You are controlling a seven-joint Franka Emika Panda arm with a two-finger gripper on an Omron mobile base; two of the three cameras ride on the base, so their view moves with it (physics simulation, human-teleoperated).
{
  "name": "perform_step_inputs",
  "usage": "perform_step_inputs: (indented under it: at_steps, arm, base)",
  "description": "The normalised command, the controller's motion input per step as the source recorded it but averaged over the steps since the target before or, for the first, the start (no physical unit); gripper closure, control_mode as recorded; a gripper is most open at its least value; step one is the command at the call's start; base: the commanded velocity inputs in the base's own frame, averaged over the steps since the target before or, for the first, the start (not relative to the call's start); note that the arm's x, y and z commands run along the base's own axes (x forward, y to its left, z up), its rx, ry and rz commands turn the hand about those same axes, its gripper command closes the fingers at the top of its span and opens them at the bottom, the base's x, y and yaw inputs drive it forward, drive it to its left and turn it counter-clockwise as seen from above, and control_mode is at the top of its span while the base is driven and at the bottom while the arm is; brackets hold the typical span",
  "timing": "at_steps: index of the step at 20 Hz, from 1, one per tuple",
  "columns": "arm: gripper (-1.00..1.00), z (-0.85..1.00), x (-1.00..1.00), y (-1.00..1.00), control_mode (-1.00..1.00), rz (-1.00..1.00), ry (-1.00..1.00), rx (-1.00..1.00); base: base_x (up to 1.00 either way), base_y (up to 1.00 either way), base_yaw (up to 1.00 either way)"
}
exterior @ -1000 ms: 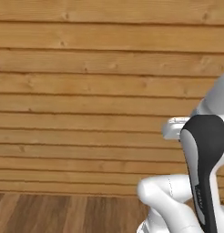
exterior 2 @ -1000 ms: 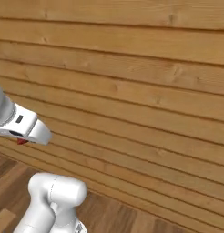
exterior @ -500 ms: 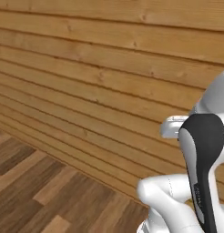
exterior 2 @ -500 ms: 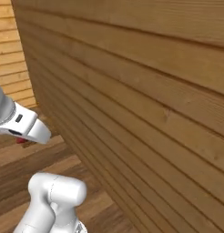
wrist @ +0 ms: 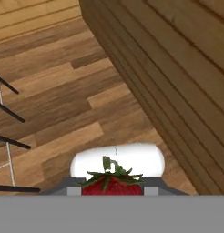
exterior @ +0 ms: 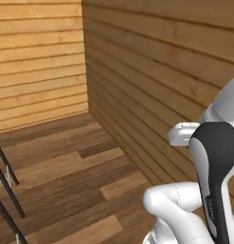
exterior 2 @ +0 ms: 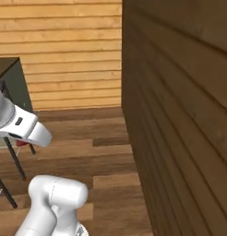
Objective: Take the strawberry from the fridge and place it on top of the pancake, located on the dining counter.
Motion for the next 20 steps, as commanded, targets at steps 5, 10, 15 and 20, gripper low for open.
perform_step_inputs:
  at_steps: [5, 10, 15, 20]
  arm:
    - [1.00, 0.00, 0.00, 0.00, 1.00, 0.00, 0.00, 0.00]
    - [1.00, 0.00, 0.00, 0.00, 1.00, 0.00, 0.00, 0.00]
    - [1.00, 0.00, 0.00, 0.00, 1.00, 0.00, 0.00, 0.00]
    - [1.00, 0.00, 0.00, 0.00, 1.00, 0.00, 0.00, 0.00]
  base:
    - [1.00, 0.07, 0.64]
    - [1.00, -0.08, 0.63]
    - [0.97, -0.27, 0.70]
    - [1.00, -0.38, 0.74]
